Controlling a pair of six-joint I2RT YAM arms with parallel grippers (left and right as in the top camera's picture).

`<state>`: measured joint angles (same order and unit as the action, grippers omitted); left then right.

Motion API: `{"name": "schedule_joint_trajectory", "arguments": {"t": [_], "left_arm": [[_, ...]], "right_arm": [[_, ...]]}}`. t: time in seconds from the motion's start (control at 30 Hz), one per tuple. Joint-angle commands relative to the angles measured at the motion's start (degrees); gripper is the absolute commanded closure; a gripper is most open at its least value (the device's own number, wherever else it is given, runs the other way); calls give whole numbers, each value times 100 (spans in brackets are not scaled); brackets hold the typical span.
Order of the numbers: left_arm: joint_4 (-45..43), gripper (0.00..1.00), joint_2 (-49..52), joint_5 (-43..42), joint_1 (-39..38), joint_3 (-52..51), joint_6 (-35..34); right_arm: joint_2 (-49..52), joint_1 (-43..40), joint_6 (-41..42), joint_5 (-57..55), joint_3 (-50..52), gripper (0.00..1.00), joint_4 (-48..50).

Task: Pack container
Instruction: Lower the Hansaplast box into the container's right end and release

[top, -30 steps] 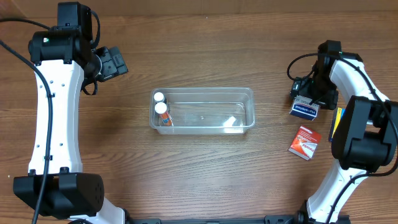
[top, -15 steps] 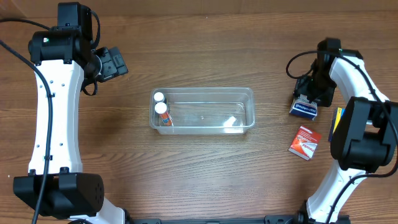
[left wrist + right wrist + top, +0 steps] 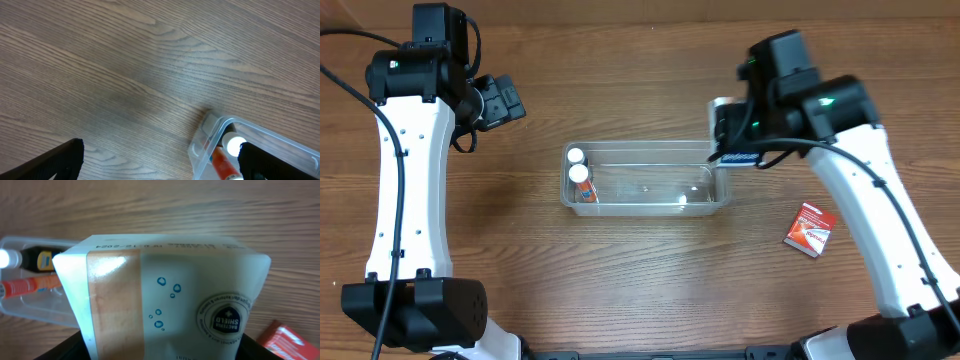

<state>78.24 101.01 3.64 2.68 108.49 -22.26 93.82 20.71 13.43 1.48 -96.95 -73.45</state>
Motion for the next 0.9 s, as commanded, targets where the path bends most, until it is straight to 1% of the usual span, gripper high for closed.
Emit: {"name": "schedule_joint_trajectory", "arguments": {"t": [0.0,0.13,0.17,0.33,0.63,0.67,0.7,0.87], "left_arm": [[-7,0,-42,-22,-7,129,70],[-7,0,-42,-22,-7,129,70],[-7,0,-42,-24,-7,129,90],[-4,0,-42,-20,-7,129,87],[-4,0,-42,-22,-7,129,87],[-4,0,-42,-20,-7,129,87],[-4,0,-42,-22,-7,129,87],[0,0,-42,-22,-7,129,90]], "right_arm": [[227,417,354,17,374,29,221],[658,474,485,20,739,29,442],[883,474,483,20,765,29,481],[1300,474,481,17,767,29,658],[1368,472,481,11,793,28,785],[1368,472,481,13,826,28,828],[1368,472,481,11,887,25,896],[1368,417,457,-52,1064,23,1215]]}}
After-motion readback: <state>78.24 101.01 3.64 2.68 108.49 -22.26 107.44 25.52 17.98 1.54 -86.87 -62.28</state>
